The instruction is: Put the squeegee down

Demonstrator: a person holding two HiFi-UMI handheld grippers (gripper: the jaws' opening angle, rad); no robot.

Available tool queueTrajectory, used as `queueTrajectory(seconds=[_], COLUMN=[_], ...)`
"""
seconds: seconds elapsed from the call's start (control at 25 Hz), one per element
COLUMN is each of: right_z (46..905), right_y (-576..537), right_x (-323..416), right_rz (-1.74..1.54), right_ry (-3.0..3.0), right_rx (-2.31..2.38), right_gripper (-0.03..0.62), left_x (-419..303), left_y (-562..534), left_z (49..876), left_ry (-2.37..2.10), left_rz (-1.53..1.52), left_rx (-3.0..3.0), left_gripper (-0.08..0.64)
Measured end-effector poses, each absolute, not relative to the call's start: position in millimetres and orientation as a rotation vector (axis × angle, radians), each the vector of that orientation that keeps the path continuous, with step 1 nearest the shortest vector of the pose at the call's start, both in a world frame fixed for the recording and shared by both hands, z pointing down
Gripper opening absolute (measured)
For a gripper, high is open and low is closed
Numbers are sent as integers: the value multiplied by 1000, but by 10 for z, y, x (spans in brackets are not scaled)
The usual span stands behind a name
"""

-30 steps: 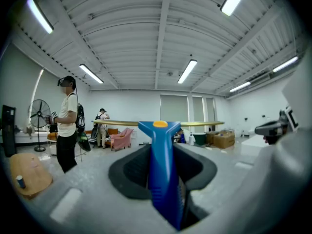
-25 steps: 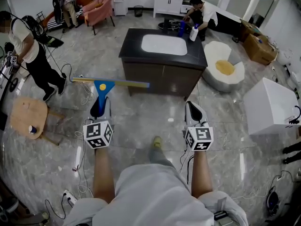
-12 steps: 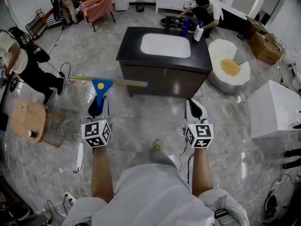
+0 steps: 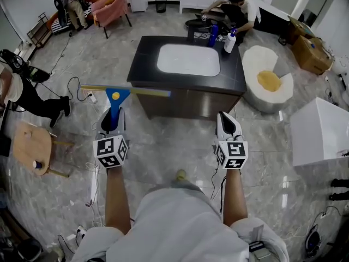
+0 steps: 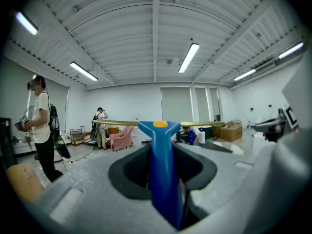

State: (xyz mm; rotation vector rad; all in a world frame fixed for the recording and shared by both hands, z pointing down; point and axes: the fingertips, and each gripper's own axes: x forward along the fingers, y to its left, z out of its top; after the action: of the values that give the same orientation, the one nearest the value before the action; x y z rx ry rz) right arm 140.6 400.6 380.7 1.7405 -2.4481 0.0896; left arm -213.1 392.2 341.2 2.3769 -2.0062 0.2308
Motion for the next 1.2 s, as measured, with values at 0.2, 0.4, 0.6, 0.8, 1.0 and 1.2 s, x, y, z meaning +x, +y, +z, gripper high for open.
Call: queueTrajectory(seconds=[0.2, 0.4, 0.6, 0.8, 1.0, 1.2], right_z=[3800, 3874, 3872, 3872, 3851, 3861], right_y=[3576, 3280, 2947, 2638, 2181, 1652], right_x=[1580, 1679, 1739, 1782, 1709, 1517], right_rz=[126, 133, 137, 202, 181, 217], right_ry=[-2469, -2470, -2471, -2509, -2486, -2490], right_rx=[1730, 1715, 1724, 1779, 1801, 1814], right_gripper=[3, 3, 3, 3, 3, 3], left_x=[-1939, -1814, -1757, -1743, -1847, -2035], left_y=[3517, 3239, 2924, 2557, 2073, 1497], left_z=[3318, 3370, 3353, 3361, 3414, 3506], left_ry=[-2025, -2022, -2025, -2018, -2004, -1969], left_rz=[232, 237, 246, 234, 216, 210], left_rx=[2380, 2366, 2376, 2389, 2395, 2388], left_gripper=[132, 132, 132, 132, 132, 132])
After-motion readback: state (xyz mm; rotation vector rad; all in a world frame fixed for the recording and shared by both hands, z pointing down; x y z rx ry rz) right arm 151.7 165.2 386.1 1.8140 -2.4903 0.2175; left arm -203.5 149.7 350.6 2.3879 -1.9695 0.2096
